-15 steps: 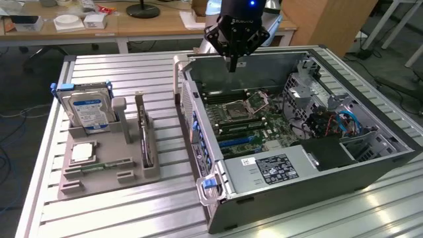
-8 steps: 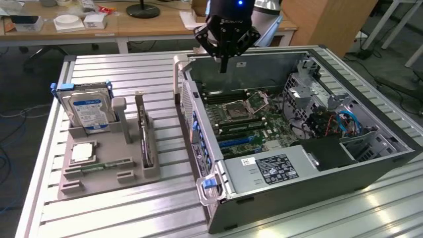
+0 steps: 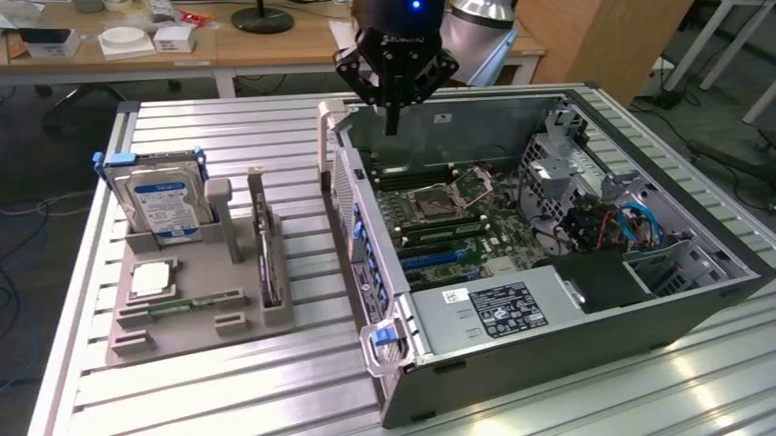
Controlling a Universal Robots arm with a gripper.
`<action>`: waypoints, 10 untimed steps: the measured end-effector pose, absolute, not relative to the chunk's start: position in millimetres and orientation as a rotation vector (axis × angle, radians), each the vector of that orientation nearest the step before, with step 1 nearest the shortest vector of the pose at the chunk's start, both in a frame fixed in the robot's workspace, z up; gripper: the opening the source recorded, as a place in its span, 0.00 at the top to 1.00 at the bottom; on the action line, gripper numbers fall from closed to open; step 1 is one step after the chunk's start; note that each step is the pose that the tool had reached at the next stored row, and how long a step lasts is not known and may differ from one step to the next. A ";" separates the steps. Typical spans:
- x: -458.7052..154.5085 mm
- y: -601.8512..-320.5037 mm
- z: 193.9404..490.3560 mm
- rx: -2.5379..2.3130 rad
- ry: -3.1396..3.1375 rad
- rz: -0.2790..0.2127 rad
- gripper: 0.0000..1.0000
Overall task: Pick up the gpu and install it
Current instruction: 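Reach for the gpu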
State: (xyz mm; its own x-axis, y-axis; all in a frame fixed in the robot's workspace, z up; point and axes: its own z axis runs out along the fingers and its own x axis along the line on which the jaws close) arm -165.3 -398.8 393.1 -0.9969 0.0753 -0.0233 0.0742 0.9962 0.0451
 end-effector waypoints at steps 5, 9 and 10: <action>-177.2 -398.9 393.0 0.117 3.114 0.069 0.90; -185.4 -398.8 393.0 0.117 3.114 0.069 0.90; -187.0 -398.9 393.0 0.117 3.114 0.069 0.90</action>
